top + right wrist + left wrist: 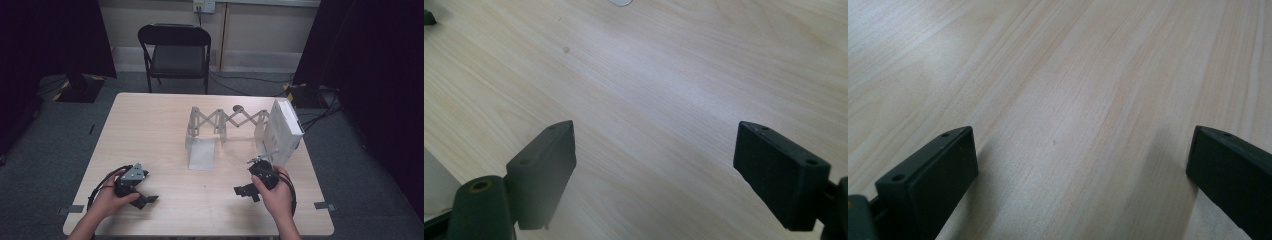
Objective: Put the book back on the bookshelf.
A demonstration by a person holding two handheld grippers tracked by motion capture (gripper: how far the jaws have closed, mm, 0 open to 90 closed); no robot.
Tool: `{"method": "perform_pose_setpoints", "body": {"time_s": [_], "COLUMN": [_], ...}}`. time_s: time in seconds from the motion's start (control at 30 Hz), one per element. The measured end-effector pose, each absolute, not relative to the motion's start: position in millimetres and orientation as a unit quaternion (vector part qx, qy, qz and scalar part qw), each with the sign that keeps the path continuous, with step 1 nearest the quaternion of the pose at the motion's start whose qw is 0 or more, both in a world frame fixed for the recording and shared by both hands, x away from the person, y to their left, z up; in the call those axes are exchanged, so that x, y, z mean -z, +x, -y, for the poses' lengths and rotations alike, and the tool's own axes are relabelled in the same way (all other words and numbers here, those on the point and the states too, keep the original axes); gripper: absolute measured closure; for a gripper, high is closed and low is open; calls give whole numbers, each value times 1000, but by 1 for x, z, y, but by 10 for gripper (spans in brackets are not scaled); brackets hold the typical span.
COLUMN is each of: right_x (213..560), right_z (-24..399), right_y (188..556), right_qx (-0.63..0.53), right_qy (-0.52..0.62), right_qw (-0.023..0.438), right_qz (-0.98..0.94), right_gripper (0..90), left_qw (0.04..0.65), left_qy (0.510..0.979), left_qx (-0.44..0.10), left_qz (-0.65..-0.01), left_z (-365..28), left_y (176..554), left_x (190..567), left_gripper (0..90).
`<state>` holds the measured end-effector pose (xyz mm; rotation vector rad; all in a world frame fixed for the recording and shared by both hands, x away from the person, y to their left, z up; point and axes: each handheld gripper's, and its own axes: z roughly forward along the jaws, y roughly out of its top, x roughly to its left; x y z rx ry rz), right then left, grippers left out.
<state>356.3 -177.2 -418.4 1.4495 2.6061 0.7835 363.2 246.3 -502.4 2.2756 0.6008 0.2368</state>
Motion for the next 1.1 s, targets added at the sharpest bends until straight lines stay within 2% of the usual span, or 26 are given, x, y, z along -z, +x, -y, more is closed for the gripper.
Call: {"method": "perform_pose_setpoints", "body": {"time_s": [1.1], "right_x": [453], "right_z": [133], "right_y": [357], "right_qx": [-271], "right_qy": [442], "right_qw": [6], "right_qz": [-855], "right_gripper": [176], "left_qw": [378], "left_qy": [890], "left_qx": [-93], "left_qz": [-235], "left_z": [-246], "left_y": [363], "left_x": [502], "left_gripper": [0]}}
